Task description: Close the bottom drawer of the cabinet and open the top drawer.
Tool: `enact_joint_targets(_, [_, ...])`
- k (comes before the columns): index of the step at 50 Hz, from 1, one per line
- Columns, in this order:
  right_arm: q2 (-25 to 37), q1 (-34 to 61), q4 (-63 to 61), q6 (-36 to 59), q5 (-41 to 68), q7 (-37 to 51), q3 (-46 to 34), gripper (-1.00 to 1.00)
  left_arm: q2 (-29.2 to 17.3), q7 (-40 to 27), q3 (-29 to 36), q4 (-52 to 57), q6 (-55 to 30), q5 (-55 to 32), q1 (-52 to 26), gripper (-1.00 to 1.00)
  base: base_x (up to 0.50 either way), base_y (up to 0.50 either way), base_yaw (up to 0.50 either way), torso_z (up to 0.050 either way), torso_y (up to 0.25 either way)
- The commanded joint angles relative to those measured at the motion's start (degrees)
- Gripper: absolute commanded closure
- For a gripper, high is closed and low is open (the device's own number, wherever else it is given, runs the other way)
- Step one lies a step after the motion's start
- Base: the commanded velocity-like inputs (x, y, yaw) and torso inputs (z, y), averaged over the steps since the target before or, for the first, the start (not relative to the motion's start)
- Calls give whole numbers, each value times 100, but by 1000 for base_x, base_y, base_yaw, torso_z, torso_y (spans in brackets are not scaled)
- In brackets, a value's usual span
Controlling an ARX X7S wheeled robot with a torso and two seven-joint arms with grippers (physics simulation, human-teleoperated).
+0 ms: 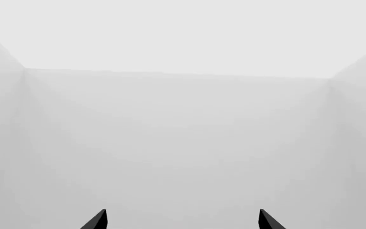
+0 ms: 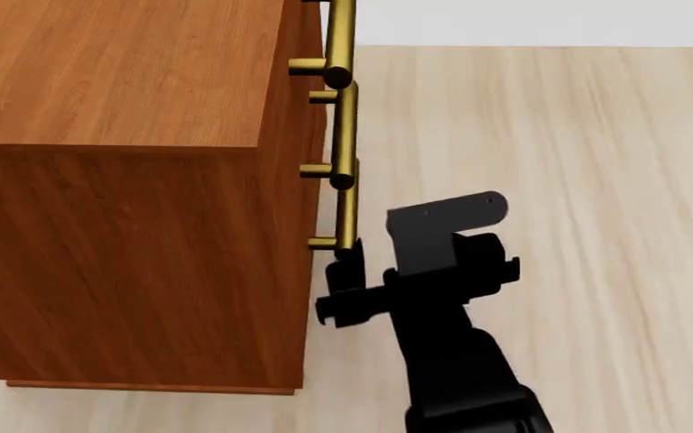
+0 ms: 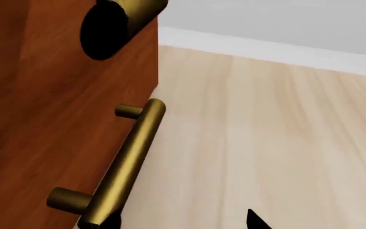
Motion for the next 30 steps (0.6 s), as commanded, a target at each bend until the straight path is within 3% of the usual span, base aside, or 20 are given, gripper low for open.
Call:
enact_joint_targets(1, [43,-496,-1129,330,800,-22,-284,-100,-15,-47,-17,40,-35,-66,-35,-100,0,3,4,0,0])
enact_joint_targets(18, [935,-1962,-4246,1395,1519,1088,436,-100,48,-42,117,-40,81,-33,-18,-100,0,1,1,0,0])
enact_joint_targets(30, [857,-2571,-5668,1622,2777,1664,1591,-100,51,-71,137,-17,106,-68,13,-100,0,0,0,0,0])
